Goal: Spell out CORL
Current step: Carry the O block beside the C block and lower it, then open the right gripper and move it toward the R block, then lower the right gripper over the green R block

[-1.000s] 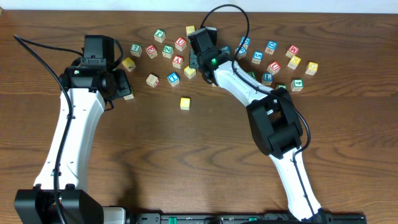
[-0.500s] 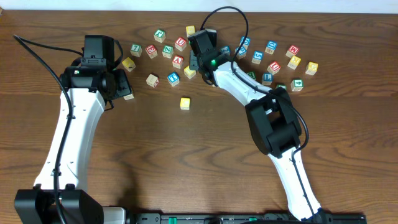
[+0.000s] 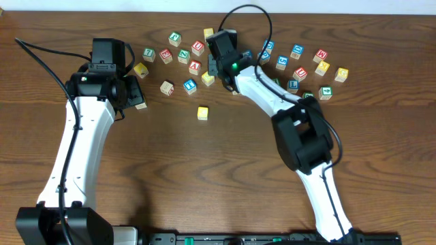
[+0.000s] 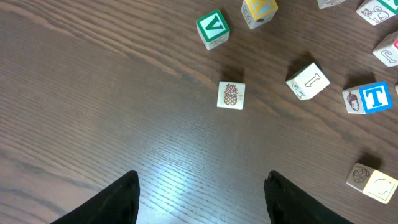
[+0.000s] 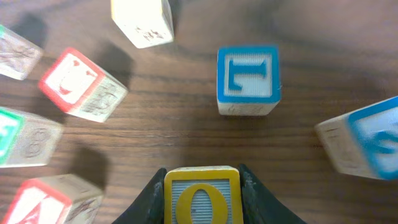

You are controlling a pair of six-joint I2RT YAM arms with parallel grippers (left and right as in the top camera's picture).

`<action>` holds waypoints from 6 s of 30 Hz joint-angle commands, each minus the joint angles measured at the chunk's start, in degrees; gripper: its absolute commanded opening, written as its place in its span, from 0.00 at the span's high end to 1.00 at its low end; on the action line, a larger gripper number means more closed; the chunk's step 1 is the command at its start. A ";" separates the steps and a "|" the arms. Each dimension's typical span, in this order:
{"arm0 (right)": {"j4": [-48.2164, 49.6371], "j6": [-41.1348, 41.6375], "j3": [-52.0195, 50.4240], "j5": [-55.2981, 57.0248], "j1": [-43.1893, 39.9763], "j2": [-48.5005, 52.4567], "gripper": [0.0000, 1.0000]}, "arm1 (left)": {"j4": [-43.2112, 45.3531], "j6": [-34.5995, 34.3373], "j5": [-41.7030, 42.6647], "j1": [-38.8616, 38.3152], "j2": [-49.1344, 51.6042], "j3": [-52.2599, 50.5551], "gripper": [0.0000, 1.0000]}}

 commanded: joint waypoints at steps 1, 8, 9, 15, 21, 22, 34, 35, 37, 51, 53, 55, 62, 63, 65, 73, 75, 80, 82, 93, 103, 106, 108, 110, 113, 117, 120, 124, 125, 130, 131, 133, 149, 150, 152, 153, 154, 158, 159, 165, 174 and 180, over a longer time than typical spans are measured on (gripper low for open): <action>-1.99 -3.02 0.33 0.33 -0.15 -10.08 0.77 | 0.02 -0.28 -0.90 0.17 0.44 0.17 0.37; -17.75 -4.44 0.33 -5.38 -0.13 -22.91 0.81 | 0.02 -0.31 -0.90 0.17 0.44 0.17 0.36; -19.87 -4.44 0.33 -5.99 -0.09 -23.78 0.81 | 0.02 -0.31 -0.90 0.17 0.44 0.17 0.36; -36.02 -4.35 0.24 -10.45 -0.07 -26.32 0.80 | 0.07 -0.50 -0.90 0.17 0.44 0.17 0.36; -42.34 -3.89 -3.82 -12.15 1.16 -24.39 0.82 | 0.66 -0.50 -0.90 0.17 0.44 0.17 0.36; -41.70 -3.28 -5.27 -12.15 1.49 -24.15 0.82 | 0.74 -0.50 -0.90 0.17 0.44 0.17 0.36; -21.09 2.45 -23.50 -14.03 4.79 -23.80 0.82 | 1.55 -0.50 -0.90 0.17 0.44 0.17 0.36; -19.26 2.80 -24.79 -14.01 5.18 -23.80 0.82 | 1.55 -0.50 -0.90 0.17 0.44 0.17 0.37; -16.33 3.82 -26.84 -13.53 5.86 -23.80 0.82 | 1.55 -0.50 -0.90 0.17 0.44 0.17 0.37; -8.96 10.78 -31.36 -1.03 10.29 -22.53 0.78 | 1.57 -2.03 -0.87 0.17 0.44 0.17 0.37; -8.00 11.06 -31.36 -0.37 10.75 -21.57 0.78 | 1.57 -2.03 -0.87 0.17 0.44 0.17 0.37; -6.64 11.08 -31.36 -0.28 11.04 -20.70 0.77 | 1.57 -2.01 -0.87 0.17 0.44 0.17 0.36; -2.58 12.79 -31.34 -0.26 11.13 -17.92 0.76 | 1.53 -2.01 -0.87 0.17 0.44 0.17 0.37; -2.03 12.83 -31.36 -0.28 11.13 -17.73 0.76 | 1.53 -2.01 -0.87 0.17 0.44 0.17 0.36; -1.29 13.73 -31.34 -0.35 11.13 -17.16 0.76 | 1.53 -2.01 -0.87 0.17 0.44 0.17 0.36; -1.70 13.55 -31.30 -1.27 11.52 -17.16 0.63 | 1.53 -2.01 -0.90 0.17 0.44 0.17 0.36; -2.14 13.53 -31.26 -2.19 11.50 -17.46 0.61 | 1.55 -1.99 -0.90 0.17 0.44 0.17 0.37; -3.08 11.82 -31.23 -2.89 11.50 -19.06 0.61 | 1.55 -2.01 -0.87 0.17 0.44 0.17 0.37; -3.69 11.82 -31.23 -2.89 11.50 -19.80 0.61 | 1.55 -2.01 -0.87 0.17 0.44 0.17 0.37; -4.07 6.40 -31.23 -3.39 10.93 -27.93 0.46 | 1.55 -2.01 -0.87 0.17 0.44 0.17 0.36; -5.84 0.81 -30.56 -4.42 7.34 -39.58 0.37 | 1.55 -2.01 -0.87 0.17 0.44 0.17 0.37; -8.52 -1.11 -27.71 -5.75 4.79 -40.17 0.36 | 1.57 -2.01 -0.87 0.17 0.44 0.17 0.37; -9.99 -2.19 -25.70 -6.40 2.60 -39.87 0.36 | 1.57 -2.01 -0.90 0.17 0.44 0.17 0.37; -10.19 -2.93 -24.83 -6.54 0.66 -39.54 0.36 | 1.55 -2.01 -0.87 0.17 0.44 0.17 0.36; -9.53 -3.23 -24.79 -6.29 -1.95 -38.69 0.36 | 1.55 -2.01 -0.87 0.17 0.44 0.17 0.36; -8.98 -3.34 -24.81 -6.27 -4.66 -35.80 0.37 | 1.53 -2.01 -0.87 0.17 0.44 0.17 0.36; -7.89 -3.34 -24.81 -6.32 -6.32 -32.44 0.37 | 1.55 -2.03 -0.87 0.17 0.44 0.17 0.36; -5.66 -3.37 -24.81 -6.56 -7.06 -28.24 0.37 | 1.55 -2.01 -0.87 0.17 0.44 0.17 0.37; -4.76 -3.41 -24.81 -6.56 -7.06 -27.12 0.37 | 1.55 -2.01 -0.87 0.17 0.44 0.17 0.36; -0.81 -3.58 -24.81 -6.51 -7.06 -22.62 0.37 | 1.57 -2.01 -0.87 0.17 0.44 0.17 0.37; -0.04 -3.63 -24.81 -6.49 -7.08 -21.62 0.37 | 1.55 -2.01 -0.87 0.17 0.44 0.17 0.37; 0.92 -3.63 -24.79 -6.25 -7.10 -20.24 0.37 | 1.55 -2.01 -0.87 0.17 0.44 0.17 0.37; 3.52 -4.02 -24.79 -6.32 -8.28 -18.29 0.36 | 1.57 -2.01 -0.87 0.17 0.44 0.17 0.36; 3.56 -4.02 -24.81 -6.32 -8.35 -18.29 0.36 | 1.57 -2.01 -0.87 0.17 0.44 0.17 0.36; 3.74 -4.02 -24.81 -6.32 -8.39 -18.25 0.36 | 1.57 -2.01 -0.87 0.17 0.44 0.17 0.36; 3.82 -4.00 -24.81 -6.32 -8.39 -18.18 0.36 | 1.57 -2.01 -0.87 0.17 0.44 0.17 0.36; 3.91 -4.02 -24.81 -6.32 -8.39 -18.16 0.36 | 1.57 -2.01 -0.87 0.17 0.44 0.17 0.36; 4.20 -4.02 -24.83 -6.27 -8.41 -17.51 0.38 | 1.57 -2.01 -0.87 0.17 0.44 0.17 0.36; 4.24 -4.02 -24.83 -6.25 -8.41 -17.44 0.37 | 1.57 -2.01 -0.87 0.17 0.44 0.17 0.37; 4.66 -4.02 -24.87 -6.25 -8.57 -17.11 0.38 | 1.57 -2.01 -0.87 0.17 0.44 0.17 0.36; 4.74 -4.02 -24.92 -6.27 -8.57 -16.65 0.39 | 1.57 -2.01 -0.87 0.17 0.44 0.17 0.37; 5.16 -4.00 -24.92 -6.32 -8.55 -15.37 0.39 | 1.55 -2.01 -0.87 0.17 0.44 0.17 0.37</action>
